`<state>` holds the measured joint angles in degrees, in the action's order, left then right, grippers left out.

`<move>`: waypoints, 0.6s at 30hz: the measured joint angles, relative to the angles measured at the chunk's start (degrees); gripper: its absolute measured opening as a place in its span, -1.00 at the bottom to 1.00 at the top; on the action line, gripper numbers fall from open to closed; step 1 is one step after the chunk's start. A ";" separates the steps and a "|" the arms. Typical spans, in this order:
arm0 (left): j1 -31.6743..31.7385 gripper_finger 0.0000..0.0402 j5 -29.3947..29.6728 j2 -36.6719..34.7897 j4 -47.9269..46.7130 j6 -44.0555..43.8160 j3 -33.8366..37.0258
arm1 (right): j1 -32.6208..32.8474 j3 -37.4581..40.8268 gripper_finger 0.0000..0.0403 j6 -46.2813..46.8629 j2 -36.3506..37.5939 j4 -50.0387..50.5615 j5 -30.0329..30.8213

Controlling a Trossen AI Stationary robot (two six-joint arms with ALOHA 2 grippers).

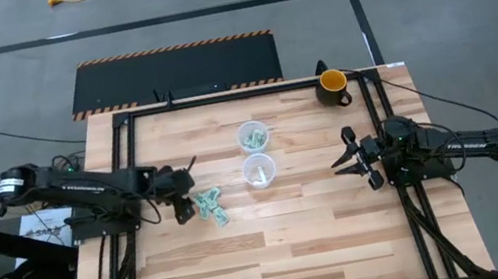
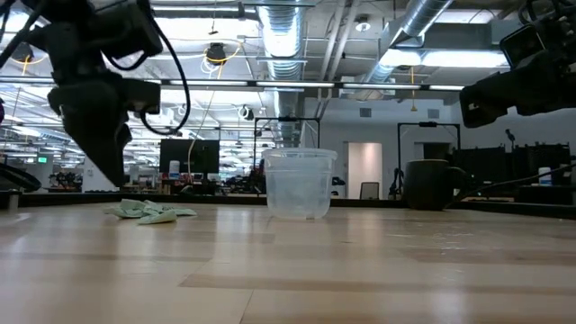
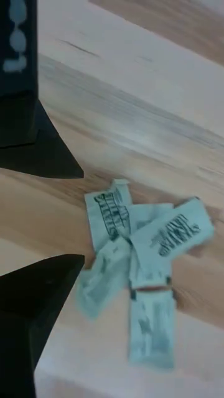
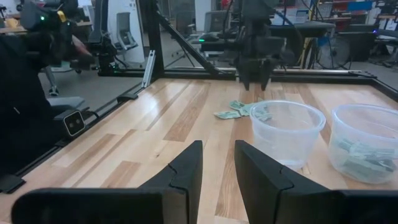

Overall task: Pick and place items into bin
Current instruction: Put the green stevia packet into the bottom transparent bin

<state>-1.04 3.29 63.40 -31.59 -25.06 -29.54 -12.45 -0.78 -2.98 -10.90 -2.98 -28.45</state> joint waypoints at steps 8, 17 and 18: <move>0.00 -0.01 2.74 5.48 0.45 1.89 0.00 | -0.02 0.00 -0.57 0.00 0.00 0.00 0.00; 0.00 -0.01 3.72 7.07 3.01 3.30 -0.01 | -0.02 0.00 -0.57 0.00 0.00 0.00 0.00; 0.00 -0.01 4.04 7.05 3.79 3.61 -0.01 | 0.00 0.00 -0.57 0.00 -0.02 0.00 0.00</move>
<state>-1.04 7.33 70.46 -27.80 -21.45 -29.55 -12.45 -0.78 -2.98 -10.92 -2.98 -28.45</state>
